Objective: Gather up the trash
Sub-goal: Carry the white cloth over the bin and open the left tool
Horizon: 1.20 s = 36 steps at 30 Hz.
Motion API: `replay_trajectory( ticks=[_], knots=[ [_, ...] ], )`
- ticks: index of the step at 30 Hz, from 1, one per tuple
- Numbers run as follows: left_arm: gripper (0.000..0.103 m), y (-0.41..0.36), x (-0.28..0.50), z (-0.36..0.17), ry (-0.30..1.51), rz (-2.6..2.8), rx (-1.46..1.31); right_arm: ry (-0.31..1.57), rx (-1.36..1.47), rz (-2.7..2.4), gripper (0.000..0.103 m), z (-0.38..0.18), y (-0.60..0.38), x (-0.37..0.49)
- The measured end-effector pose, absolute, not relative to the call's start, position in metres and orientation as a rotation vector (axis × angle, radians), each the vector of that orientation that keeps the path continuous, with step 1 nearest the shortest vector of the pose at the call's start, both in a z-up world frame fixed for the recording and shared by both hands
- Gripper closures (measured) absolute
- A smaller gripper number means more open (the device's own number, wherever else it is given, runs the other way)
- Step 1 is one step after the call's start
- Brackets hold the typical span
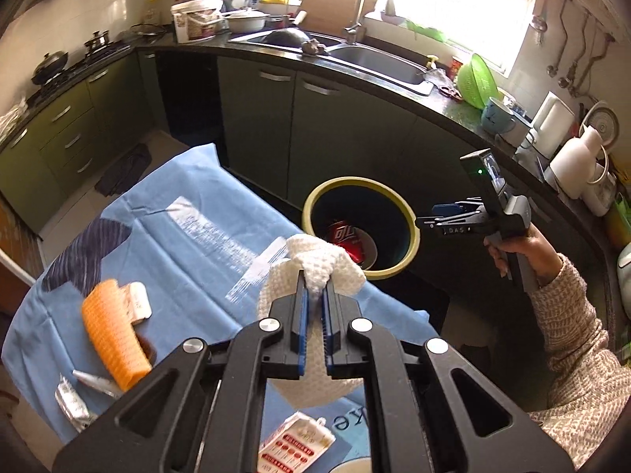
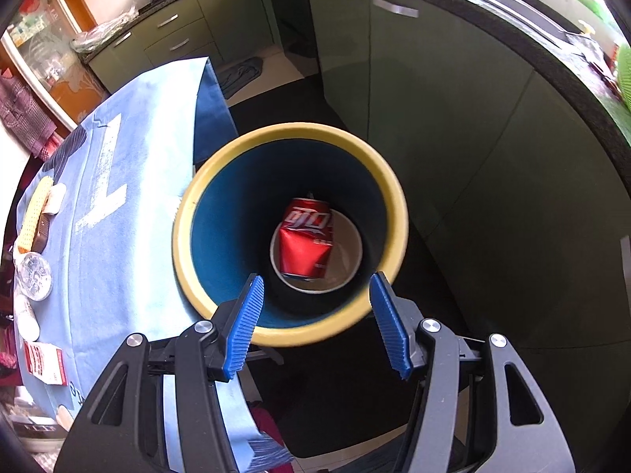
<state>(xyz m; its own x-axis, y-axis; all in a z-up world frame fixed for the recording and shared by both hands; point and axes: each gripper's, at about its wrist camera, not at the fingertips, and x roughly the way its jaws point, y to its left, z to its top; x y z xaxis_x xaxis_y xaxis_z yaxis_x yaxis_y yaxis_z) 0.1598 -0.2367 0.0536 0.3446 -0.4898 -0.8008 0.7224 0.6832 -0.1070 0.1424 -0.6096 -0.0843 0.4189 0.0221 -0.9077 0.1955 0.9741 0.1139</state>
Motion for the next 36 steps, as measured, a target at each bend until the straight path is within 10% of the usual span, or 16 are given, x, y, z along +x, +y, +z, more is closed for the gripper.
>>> replay_trajectory(
  ticks=[16,20,29,36],
  knots=[
    [0.097,-0.445,0.229,-0.025,1.002,-0.875,0.41,1.083,0.267,-0.205,0.046,-0.08,-0.676,0.069],
    [0.054,-0.458,0.234,-0.04,0.979,-0.847,0.408,1.087,0.28,-0.207,0.045,-0.084,-0.681,0.066],
    [0.051,-0.415,0.202,0.005,0.857,-0.908,0.368,1.094,0.265,-0.196,0.045,-0.081,-0.671,0.066],
    [0.019,-0.306,0.153,0.065,0.684,-0.853,0.227,1.113,0.199,-0.145,0.043,-0.07,-0.642,0.076]
  ],
)
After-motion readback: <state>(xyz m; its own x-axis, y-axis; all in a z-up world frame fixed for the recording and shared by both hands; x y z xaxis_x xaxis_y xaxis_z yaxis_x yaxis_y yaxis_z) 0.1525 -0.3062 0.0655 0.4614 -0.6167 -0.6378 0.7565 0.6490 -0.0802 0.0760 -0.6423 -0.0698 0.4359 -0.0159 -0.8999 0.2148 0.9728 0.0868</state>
